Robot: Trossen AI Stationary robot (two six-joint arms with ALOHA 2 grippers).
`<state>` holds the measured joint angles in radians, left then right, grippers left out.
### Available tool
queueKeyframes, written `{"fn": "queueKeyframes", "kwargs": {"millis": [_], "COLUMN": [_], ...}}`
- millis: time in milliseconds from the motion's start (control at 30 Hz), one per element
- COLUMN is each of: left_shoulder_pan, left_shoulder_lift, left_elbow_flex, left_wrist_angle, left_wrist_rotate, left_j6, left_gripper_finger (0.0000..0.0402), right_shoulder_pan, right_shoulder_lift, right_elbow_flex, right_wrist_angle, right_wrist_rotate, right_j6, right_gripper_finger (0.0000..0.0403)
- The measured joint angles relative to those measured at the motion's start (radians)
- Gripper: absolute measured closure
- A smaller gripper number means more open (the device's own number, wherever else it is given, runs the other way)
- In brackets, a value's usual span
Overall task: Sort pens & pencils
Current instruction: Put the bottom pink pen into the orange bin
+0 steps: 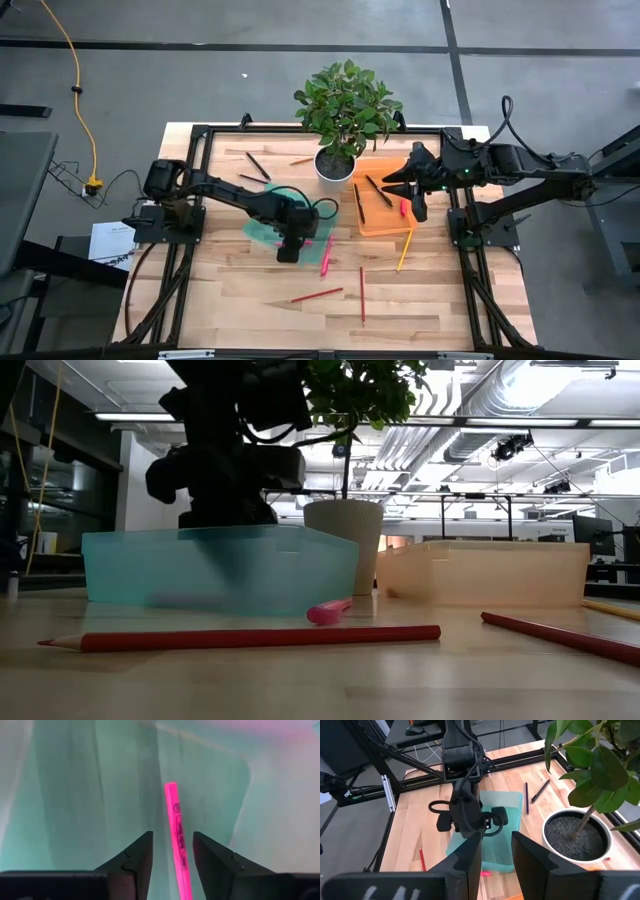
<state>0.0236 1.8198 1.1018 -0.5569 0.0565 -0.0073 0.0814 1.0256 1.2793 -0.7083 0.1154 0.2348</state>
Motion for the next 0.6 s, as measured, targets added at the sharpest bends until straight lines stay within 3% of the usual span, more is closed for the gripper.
{"fn": "queueKeyframes", "kwargs": {"millis": [600], "left_shoulder_pan": [-0.013], "left_shoulder_lift": [0.054], "left_elbow_flex": [0.003], "left_wrist_angle": [0.047], "left_wrist_rotate": [-0.023], "left_j6": [-0.009], "left_gripper_finger": [0.0307], "right_shoulder_pan": [0.0], "right_shoulder_lift": [0.0], "right_elbow_flex": [0.0], "right_wrist_angle": [0.002], "right_wrist_rotate": [0.0], "right_j6": [0.0], "right_gripper_finger": [0.0304]}}
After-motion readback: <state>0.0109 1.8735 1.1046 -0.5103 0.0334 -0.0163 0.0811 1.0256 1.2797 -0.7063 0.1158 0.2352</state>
